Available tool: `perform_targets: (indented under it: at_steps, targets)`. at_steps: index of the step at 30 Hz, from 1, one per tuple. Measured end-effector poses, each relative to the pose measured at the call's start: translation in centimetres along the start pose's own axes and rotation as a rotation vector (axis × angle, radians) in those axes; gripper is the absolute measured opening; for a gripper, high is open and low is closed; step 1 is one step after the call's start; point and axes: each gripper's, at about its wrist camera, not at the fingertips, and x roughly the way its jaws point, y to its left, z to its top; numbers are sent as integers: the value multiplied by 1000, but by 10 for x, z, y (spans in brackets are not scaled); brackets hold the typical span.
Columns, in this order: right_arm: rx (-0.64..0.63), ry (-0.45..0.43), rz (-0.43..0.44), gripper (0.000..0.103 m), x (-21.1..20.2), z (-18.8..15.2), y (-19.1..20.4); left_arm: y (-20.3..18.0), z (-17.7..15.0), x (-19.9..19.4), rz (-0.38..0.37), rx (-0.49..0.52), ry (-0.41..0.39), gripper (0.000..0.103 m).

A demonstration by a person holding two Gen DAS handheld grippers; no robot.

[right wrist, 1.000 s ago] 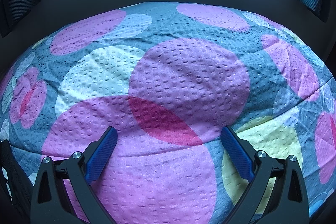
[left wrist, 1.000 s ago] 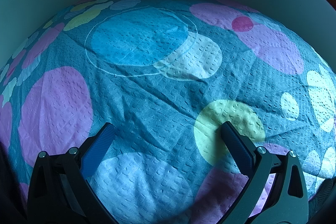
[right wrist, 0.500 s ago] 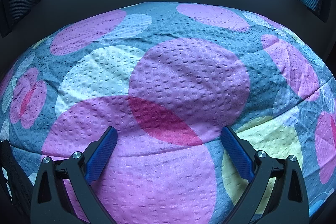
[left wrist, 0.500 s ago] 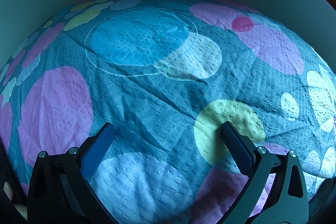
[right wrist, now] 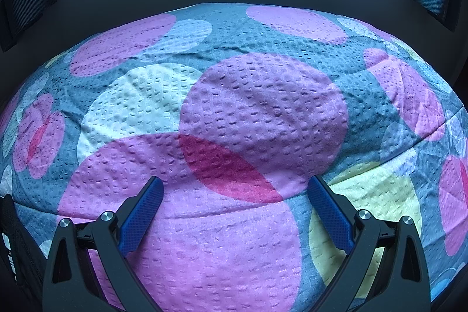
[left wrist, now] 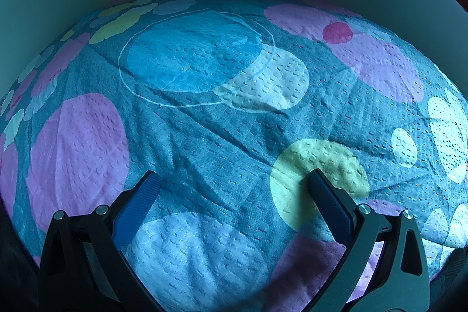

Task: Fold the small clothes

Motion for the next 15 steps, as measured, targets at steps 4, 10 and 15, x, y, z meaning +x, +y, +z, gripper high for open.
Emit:
perform_targets:
  at_steps: [4,10,15]
  targets:
    - [2,10,1,98,1,2,-1,1,3,0,4,6,1,101]
    - [24,-197,-61,98,-21,42,-16,7,62,-21,327,156,-335,101]
    - [138,-792,-282,98,-142,52,-27,23,87,-97,487,214,-635,101]
